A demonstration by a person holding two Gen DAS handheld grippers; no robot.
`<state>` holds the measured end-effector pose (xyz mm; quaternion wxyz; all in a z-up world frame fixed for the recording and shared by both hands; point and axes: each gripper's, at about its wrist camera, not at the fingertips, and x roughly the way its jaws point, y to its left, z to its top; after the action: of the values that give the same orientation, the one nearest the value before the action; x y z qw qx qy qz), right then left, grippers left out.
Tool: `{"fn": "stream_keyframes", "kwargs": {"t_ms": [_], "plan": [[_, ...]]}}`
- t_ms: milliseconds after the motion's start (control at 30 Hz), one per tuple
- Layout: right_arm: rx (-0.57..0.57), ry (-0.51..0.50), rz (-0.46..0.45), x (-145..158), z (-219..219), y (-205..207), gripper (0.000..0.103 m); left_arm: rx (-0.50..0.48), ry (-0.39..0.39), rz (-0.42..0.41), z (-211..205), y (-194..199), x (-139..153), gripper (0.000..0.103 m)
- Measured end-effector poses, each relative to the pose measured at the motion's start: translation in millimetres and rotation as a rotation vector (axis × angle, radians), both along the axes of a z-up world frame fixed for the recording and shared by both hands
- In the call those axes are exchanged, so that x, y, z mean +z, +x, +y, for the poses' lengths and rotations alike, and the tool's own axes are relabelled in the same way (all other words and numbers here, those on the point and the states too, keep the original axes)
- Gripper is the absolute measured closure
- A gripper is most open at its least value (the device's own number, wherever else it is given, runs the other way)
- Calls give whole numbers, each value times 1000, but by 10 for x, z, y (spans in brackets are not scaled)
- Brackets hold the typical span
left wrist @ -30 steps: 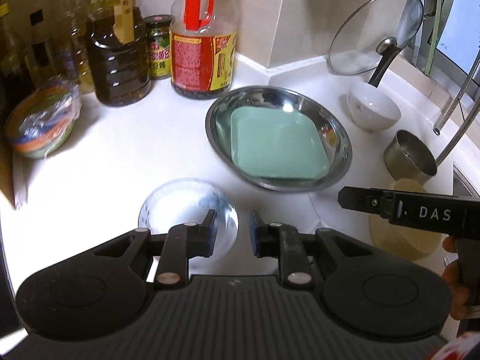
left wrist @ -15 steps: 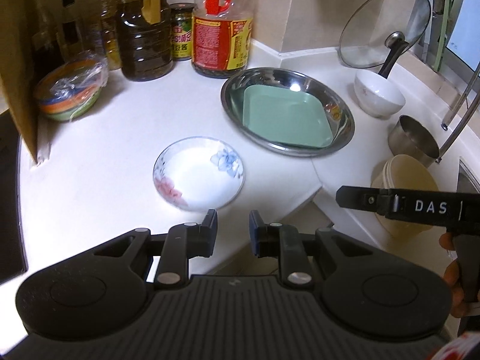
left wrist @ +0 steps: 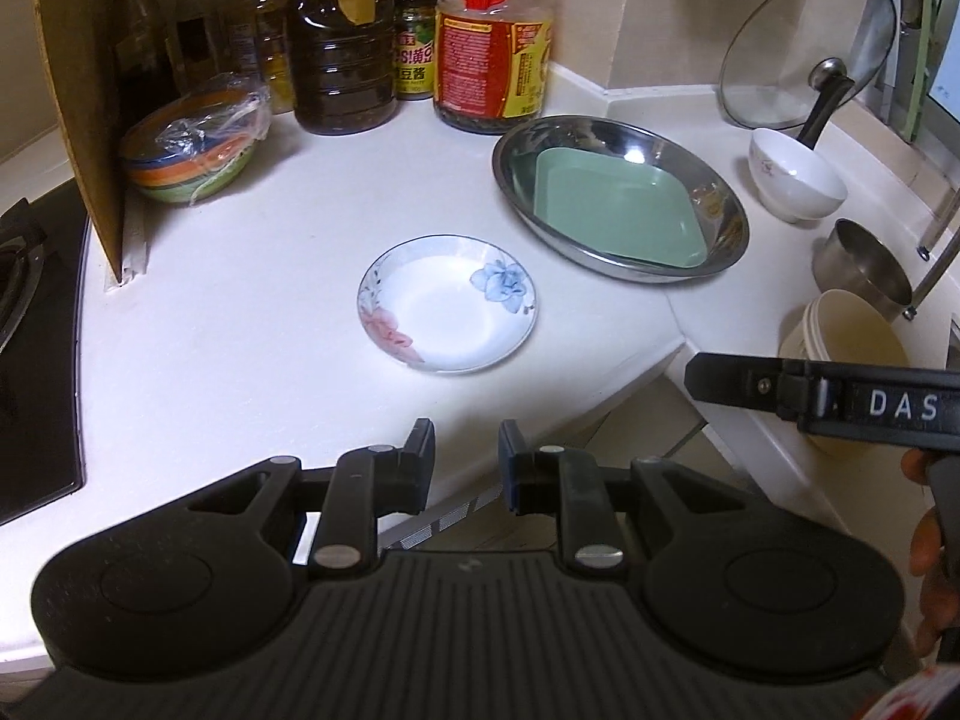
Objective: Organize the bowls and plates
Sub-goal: 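Move both open grippers toward the white floral saucer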
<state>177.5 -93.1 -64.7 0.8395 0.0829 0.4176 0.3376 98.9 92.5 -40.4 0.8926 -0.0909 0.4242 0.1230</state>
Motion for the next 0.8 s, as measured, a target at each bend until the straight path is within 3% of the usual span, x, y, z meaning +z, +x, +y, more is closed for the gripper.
{"fn": "stream_keyframes", "kwargs": {"t_ms": [367,800], "plan": [[18,-8,44,-74,133,158,35,46,21,14,193,9,-57,83],[43,-17,38,-108,339,273,35,44,-10,21,421,111,-107,83]]}}
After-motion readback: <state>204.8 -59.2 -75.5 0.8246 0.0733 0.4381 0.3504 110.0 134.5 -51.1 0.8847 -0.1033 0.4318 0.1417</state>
